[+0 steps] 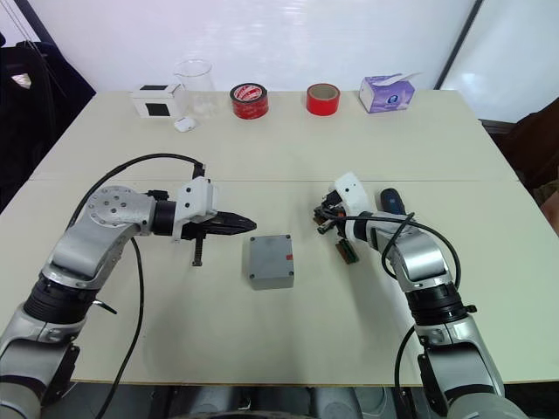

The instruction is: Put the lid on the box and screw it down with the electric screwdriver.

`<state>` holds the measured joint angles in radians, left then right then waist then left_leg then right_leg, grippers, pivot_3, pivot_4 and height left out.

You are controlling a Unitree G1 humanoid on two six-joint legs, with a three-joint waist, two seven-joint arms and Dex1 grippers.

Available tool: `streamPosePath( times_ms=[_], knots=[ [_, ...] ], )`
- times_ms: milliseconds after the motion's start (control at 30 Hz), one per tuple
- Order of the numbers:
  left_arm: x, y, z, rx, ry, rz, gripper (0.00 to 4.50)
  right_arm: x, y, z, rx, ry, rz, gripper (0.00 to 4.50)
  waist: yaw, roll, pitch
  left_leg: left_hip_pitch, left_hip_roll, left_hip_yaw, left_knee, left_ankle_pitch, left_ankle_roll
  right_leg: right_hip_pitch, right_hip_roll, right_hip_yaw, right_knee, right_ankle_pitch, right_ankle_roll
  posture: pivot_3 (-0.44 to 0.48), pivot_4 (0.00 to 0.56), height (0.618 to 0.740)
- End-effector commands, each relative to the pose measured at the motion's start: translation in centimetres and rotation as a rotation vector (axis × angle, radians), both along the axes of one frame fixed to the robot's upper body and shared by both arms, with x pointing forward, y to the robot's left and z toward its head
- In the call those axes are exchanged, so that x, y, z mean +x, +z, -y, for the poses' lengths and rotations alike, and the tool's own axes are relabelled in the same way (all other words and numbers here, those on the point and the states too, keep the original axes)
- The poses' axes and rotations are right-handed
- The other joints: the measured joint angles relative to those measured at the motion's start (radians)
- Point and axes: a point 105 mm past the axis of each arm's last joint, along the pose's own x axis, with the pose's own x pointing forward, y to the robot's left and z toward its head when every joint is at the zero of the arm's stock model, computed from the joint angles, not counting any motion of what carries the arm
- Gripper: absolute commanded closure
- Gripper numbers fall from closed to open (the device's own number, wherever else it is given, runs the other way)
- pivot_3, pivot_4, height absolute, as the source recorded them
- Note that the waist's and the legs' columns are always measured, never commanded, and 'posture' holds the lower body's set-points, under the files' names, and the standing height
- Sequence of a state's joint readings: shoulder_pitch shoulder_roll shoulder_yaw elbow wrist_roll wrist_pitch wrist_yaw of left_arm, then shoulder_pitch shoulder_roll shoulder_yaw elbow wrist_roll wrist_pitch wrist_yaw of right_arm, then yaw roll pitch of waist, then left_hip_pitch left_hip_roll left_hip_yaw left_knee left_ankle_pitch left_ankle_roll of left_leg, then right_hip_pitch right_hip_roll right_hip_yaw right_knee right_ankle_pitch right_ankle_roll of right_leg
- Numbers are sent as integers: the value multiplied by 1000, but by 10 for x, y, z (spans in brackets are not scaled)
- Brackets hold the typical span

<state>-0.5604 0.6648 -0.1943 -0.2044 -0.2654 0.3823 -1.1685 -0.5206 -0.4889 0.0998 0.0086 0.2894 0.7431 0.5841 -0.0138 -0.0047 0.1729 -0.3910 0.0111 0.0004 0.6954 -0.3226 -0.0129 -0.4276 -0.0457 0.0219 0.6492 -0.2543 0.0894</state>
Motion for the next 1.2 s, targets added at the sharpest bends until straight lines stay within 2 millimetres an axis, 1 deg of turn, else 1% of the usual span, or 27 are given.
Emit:
streamPosePath(
  times_ms=[33, 133, 233, 300, 367, 467, 567, 767, 1200],
  knots=[
    [-2, 9, 3, 2, -11, 36, 4500, -1, 41, -3, 38, 28, 100, 4459, 0, 0, 0, 0, 0, 0, 0, 0, 0, 0, 0, 0, 0, 0, 0, 0, 150, 739],
    [-4, 7, 1, 6, -7, 29, 4500, -11, 57, -8, 72, 79, 101, 4459, 0, 0, 0, 0, 0, 0, 0, 0, 0, 0, 0, 0, 0, 0, 0, 0, 150, 739],
    [-2, 3, -3, 21, 12, 24, 4500, -37, 70, -23, 89, 218, 78, 4459, 0, 0, 0, 0, 1, 0, 0, 0, 0, 0, 0, 0, 0, 0, 0, 0, 150, 739],
    [-1, 2, -5, 22, 20, 20, 4500, -52, 73, -32, 81, 285, 60, 4459, 0, 0, 0, 0, 1, -1, 0, 0, 0, 0, 0, 0, 0, 0, 0, 0, 150, 739],
    [-1, 2, -6, 22, 24, 17, 4500, -66, 71, -42, 70, 345, 37, 4459, 0, 0, 0, 0, 1, -1, 0, 0, 0, 0, 0, 0, 0, 0, 0, 0, 150, 739],
    [-1, 1, -8, 26, 31, 16, 4500, -75, 67, -51, 64, 379, 17, 4459, 1, 0, 0, 0, 1, -1, 0, 0, 0, 0, 0, 0, 0, 0, 0, 0, 150, 739],
    [-1, 0, -9, 28, 35, 15, 4500, -80, 60, -55, 60, 394, -2, 4459, 2, 0, 0, 0, 1, -1, 0, 0, 0, 0, 0, 0, 0, 0, 0, 0, 150, 739],
    [-3, -1, -8, 27, 34, 17, 4500, -78, 49, -55, 44, 372, -14, 4459, 1, 0, 0, 0, 1, -1, 0, 0, 0, 0, 0, 0, 0, 0, 0, 0, 150, 739],
    [-5, -2, -5, 24, 24, 17, 4500, -70, 40, -51, 25, 345, -18, 4459, 1, 0, 0, 0, 1, -1, 0, 0, 0, 0, 0, 0, 0, 0, 0, 0, 150, 739]
  ],
)
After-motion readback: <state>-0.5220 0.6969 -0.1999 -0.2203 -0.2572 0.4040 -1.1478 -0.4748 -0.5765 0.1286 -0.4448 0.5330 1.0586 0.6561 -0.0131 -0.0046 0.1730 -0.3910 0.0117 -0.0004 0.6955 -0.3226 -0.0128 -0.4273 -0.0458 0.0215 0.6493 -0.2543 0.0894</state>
